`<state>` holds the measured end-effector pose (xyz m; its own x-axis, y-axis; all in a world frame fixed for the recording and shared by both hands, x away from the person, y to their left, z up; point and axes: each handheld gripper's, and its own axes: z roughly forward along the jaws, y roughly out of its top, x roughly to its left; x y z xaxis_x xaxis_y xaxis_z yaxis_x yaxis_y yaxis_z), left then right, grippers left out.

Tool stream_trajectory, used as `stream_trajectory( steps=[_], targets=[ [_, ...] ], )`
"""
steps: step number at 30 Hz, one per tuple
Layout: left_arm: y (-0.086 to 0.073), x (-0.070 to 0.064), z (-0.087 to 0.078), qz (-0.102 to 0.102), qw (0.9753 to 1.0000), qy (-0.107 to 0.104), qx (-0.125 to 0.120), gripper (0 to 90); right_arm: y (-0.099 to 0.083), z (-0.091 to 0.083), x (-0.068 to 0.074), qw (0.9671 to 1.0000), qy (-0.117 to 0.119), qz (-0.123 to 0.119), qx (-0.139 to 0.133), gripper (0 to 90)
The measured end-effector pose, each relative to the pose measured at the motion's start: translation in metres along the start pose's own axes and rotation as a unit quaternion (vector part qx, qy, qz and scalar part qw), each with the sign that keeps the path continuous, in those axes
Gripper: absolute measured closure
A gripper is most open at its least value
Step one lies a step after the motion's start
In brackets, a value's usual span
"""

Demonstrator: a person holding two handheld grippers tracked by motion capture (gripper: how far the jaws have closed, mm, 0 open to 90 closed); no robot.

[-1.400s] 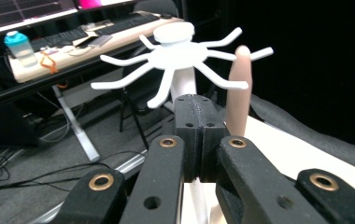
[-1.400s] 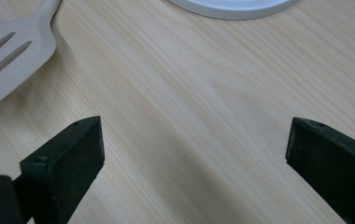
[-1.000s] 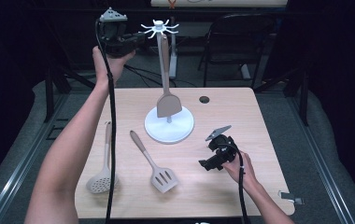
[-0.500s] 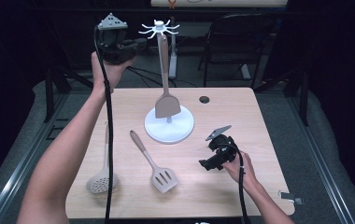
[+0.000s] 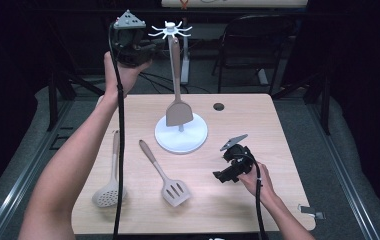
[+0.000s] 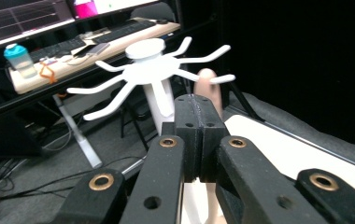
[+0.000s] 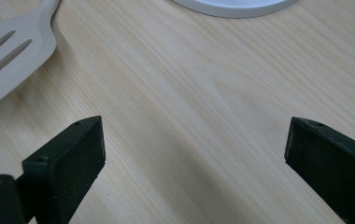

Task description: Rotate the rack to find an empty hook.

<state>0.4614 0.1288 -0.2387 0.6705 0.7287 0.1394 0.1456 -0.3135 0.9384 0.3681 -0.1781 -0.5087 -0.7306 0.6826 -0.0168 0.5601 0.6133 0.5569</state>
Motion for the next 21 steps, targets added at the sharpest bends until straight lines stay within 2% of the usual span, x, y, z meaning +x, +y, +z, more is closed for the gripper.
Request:
stream_trajectory(
  steps=[5,7,8,13,14,19,20,21],
  targets=[
    [-0.001,0.003,0.001,-0.005,1.0,0.003,-0.001,90.0,-0.001,0.001,0.0,1.0,-0.001,0.007,-0.005,4.8],
    [0.0,0.005,0.002,-0.007,1.0,0.004,-0.001,90.0,0.0,0.0,0.0,1.0,0.0,0.0,0.002,4.8],
    [0.0,0.005,0.002,-0.008,1.0,0.005,-0.002,90.0,-0.001,0.001,0.001,1.0,0.001,0.008,-0.005,4.8],
    [0.0,0.008,0.004,-0.009,0.9999,0.011,0.0,90.0,0.0,0.001,0.0,1.0,0.002,0.004,0.006,5.0],
    [0.001,0.009,0.004,-0.012,0.9999,0.012,-0.001,90.0,0.0,0.001,0.001,1.0,0.001,0.009,-0.002,5.0],
    [-0.001,0.014,0.005,-0.018,0.9996,0.02,0.0,90.0,-0.001,0.0,0.001,1.0,0.003,0.004,0.005,5.1],
    [-0.002,0.015,0.006,-0.02,0.9996,0.02,0.002,90.0,-0.001,0.001,0.002,0.9999,0.004,0.011,-0.002,5.1],
    [-0.002,0.016,0.006,-0.021,0.9996,0.021,0.002,90.0,-0.001,0.0,0.001,0.9999,0.004,0.007,0.007,5.1]
  ],
)
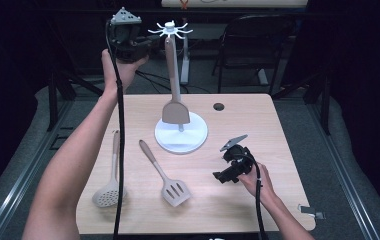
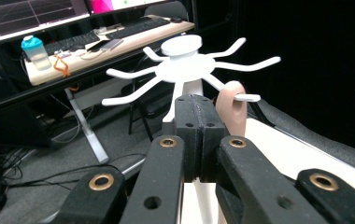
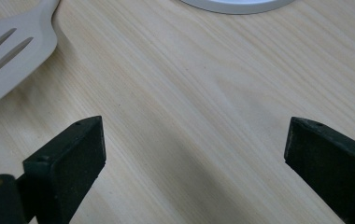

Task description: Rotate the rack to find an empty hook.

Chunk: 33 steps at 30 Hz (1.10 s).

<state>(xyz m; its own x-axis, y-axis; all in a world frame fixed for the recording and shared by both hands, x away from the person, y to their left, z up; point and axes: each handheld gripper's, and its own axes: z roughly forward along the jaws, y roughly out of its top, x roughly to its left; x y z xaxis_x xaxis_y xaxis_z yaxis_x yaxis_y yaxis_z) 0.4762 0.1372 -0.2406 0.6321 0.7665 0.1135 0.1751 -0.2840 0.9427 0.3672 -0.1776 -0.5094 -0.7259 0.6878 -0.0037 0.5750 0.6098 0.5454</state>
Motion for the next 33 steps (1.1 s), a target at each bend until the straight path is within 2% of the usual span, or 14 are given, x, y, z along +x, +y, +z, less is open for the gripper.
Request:
stream_trajectory(
  steps=[6,16,19,20,24,26,27,29,31,32,33],
  targets=[
    [-0.001,0.007,0.004,-0.008,0.9999,0.004,0.004,90.0,0.0,0.002,-0.001,1.0,-0.002,-0.004,0.005,5.1],
    [-0.001,0.01,0.007,-0.014,0.9999,0.004,0.004,90.0,0.0,0.005,-0.002,0.9999,0.003,-0.004,0.012,5.1],
    [-0.003,0.01,0.005,-0.013,0.9999,0.002,0.007,90.0,-0.001,0.006,-0.001,1.0,0.007,0.002,0.001,4.3],
    [-0.005,0.01,0.004,-0.012,0.9999,0.002,0.008,90.0,0.0,0.005,-0.002,0.9999,0.006,-0.007,0.01,4.3],
    [-0.018,0.013,-0.003,-0.015,0.9997,0.002,0.019,86.3,-0.001,0.006,0.0,0.9999,0.012,-0.004,0.006,4.4],
    [-0.024,0.015,-0.006,-0.019,0.9995,-0.001,0.024,82.5,0.0,0.006,0.001,0.9998,0.015,-0.01,0.01,4.5],
    [-0.028,0.016,-0.007,-0.02,0.9994,0.0,0.028,80.4,0.0,0.007,0.003,0.9998,0.018,-0.004,0.004,4.5],
    [-0.031,0.016,-0.008,-0.024,0.9991,-0.002,0.034,71.0,0.001,0.006,0.004,0.9996,0.019,-0.014,0.013,4.5],
    [-0.042,0.016,-0.011,-0.028,0.9985,-0.006,0.047,66.0,0.002,0.007,0.005,0.9995,0.019,-0.017,0.018,4.6],
    [-0.046,0.016,-0.012,-0.029,0.9981,-0.007,0.054,60.7,0.002,0.007,0.005,0.9995,0.018,-0.017,0.019,4.7],
    [-0.046,0.016,-0.012,-0.029,0.9981,-0.007,0.054,57.1,0.002,0.007,0.005,0.9995,0.018,-0.017,0.019,4.7]
  ],
)
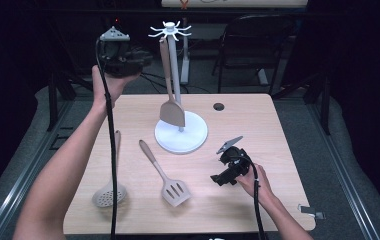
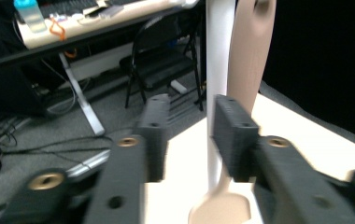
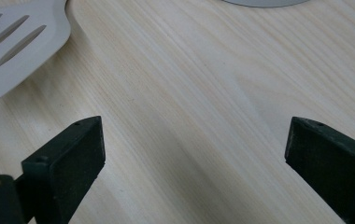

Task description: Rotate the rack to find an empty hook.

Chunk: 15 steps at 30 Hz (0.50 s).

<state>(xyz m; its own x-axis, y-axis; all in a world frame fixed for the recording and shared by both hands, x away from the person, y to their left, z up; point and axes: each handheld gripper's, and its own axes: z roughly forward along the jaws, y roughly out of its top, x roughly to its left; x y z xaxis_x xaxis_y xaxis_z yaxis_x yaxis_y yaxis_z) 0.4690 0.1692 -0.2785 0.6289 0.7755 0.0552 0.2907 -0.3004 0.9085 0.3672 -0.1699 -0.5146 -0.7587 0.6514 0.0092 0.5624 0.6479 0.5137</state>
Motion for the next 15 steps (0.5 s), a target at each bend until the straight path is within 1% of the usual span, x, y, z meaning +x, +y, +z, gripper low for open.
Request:
stream_trajectory(
  steps=[1,2,3,4,5,6,8,9,10,11,12,13,14,15],
  targets=[
    [-0.004,0.0,0.0,-0.002,1.0,-0.001,0.003,54.3,0.0,0.002,0.0,1.0,0.003,-0.001,0.004,4.7],
    [-0.013,0.0,-0.002,-0.005,0.9999,-0.002,0.012,50.8,0.0,0.002,0.0,1.0,0.005,-0.001,0.004,4.7],
    [-0.013,0.0,-0.002,-0.005,0.9999,-0.002,0.012,47.4,0.0,0.002,0.0,1.0,0.005,-0.001,0.004,4.7],
    [-0.018,0.0,-0.002,-0.008,0.9999,-0.004,0.014,47.4,0.0,0.003,0.001,1.0,0.006,-0.002,0.006,4.7],
    [-0.029,0.0,-0.003,-0.011,0.9997,-0.006,0.021,41.9,0.001,0.004,0.002,1.0,0.006,-0.004,0.005,4.7],
    [-0.035,-0.001,-0.003,-0.012,0.9995,-0.007,0.027,39.1,0.001,0.005,0.003,1.0,0.01,0.0,0.0,4.8],
    [-0.047,-0.002,-0.003,-0.015,0.9991,-0.007,0.039,33.6,0.002,0.006,0.005,1.0,0.008,-0.001,0.001,4.8],
    [-0.047,-0.002,-0.003,-0.015,0.9991,-0.007,0.039,31.8,0.002,0.005,0.005,1.0,0.008,-0.002,0.003,4.9],
    [-0.06,-0.002,-0.003,-0.02,0.9985,-0.008,0.049,29.3,0.002,0.006,0.006,0.9999,0.01,-0.002,0.002,5.0],
    [-0.067,-0.002,-0.003,-0.026,0.9983,-0.008,0.052,27.2,0.002,0.007,0.007,1.0,0.01,0.0,0.001,5.2],
    [-0.073,-0.002,-0.004,-0.03,0.9979,-0.009,0.056,25.4,0.003,0.007,0.008,0.9999,0.011,-0.004,0.002,5.4],
    [-0.079,-0.002,-0.004,-0.036,0.9976,-0.009,0.059,24.2,0.003,0.008,0.009,0.9999,0.014,0.001,-0.002,5.5],
    [-0.085,-0.001,-0.004,-0.041,0.9971,-0.01,0.063,23.0,0.004,0.007,0.01,0.9999,0.012,-0.003,0.004,5.6],
    [-0.09,-0.001,-0.004,-0.047,0.9967,-0.011,0.065,22.0,0.004,0.008,0.011,0.9999,0.014,-0.001,0.002,5.6]
  ],
)
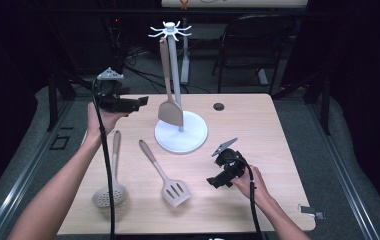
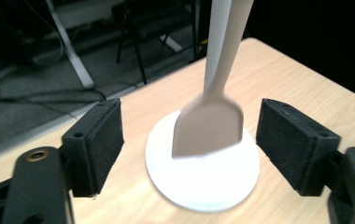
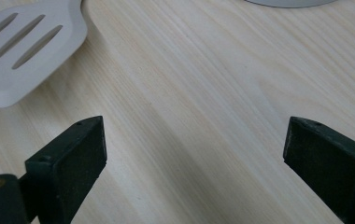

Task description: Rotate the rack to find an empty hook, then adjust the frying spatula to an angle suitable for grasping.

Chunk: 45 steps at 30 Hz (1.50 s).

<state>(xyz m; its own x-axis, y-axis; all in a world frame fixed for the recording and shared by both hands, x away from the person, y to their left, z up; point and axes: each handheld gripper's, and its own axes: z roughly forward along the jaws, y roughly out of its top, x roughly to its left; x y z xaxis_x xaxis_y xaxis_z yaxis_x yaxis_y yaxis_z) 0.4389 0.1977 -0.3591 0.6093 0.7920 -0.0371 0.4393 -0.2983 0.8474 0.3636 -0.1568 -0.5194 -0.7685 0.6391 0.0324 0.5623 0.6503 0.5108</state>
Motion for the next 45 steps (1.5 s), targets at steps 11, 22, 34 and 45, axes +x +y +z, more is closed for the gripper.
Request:
stream_trajectory(
  steps=[11,22,34,45],
  targets=[
    [-0.068,0.002,0.009,-0.039,0.9988,0.006,0.03,15.8,0.005,0.003,0.009,1.0,0.003,-0.009,0.002,6.8],
    [-0.116,-0.005,0.017,-0.055,0.9961,0.018,0.067,11.7,0.01,0.006,0.016,0.9998,0.002,-0.017,0.006,8.1],
    [-0.138,-0.003,0.021,-0.093,0.9914,0.01,0.092,9.3,0.013,0.005,0.023,0.9997,-0.001,-0.025,0.004,22.2],
    [-0.152,-0.004,0.03,-0.121,0.9867,0.018,0.107,8.7,0.024,0.001,0.041,0.9988,0.024,-0.039,-0.018,74.5]
  ],
)
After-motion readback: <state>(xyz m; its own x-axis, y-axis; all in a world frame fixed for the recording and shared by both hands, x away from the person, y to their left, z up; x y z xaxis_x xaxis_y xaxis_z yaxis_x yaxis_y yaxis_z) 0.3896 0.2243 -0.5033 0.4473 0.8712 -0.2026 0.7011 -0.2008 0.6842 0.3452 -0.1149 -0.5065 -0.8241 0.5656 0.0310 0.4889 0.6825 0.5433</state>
